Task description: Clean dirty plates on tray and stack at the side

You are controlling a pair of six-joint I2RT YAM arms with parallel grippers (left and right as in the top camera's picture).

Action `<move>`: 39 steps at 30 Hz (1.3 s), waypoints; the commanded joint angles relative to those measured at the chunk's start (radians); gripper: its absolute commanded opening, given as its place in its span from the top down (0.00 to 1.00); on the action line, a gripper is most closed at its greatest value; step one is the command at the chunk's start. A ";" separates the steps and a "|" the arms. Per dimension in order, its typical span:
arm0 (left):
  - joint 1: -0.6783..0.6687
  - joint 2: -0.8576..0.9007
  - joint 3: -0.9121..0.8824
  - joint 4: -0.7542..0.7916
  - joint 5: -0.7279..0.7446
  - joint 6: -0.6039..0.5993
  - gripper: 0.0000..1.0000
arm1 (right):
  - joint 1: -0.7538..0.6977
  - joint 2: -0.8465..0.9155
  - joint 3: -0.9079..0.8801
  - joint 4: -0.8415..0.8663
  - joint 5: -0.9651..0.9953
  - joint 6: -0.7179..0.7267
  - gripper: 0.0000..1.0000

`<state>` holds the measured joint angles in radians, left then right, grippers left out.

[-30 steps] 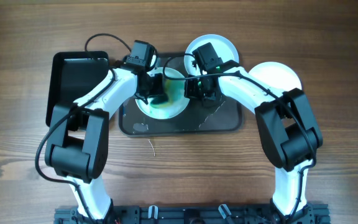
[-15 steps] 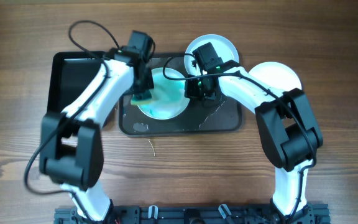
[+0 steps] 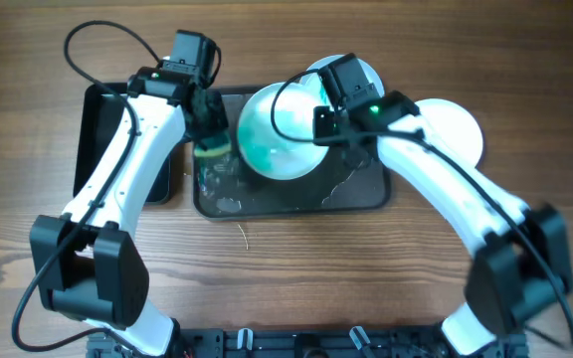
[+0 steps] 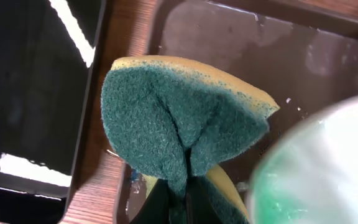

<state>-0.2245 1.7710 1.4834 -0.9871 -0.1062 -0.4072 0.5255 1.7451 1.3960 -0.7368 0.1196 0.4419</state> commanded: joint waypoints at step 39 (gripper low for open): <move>0.004 0.008 0.001 0.006 0.021 -0.024 0.96 | 0.204 -0.035 0.002 0.031 0.307 0.187 0.96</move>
<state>-0.2180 1.7710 1.4830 -0.9871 -0.0956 -0.4107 0.8059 1.6512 1.3960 -0.7097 0.8047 0.4286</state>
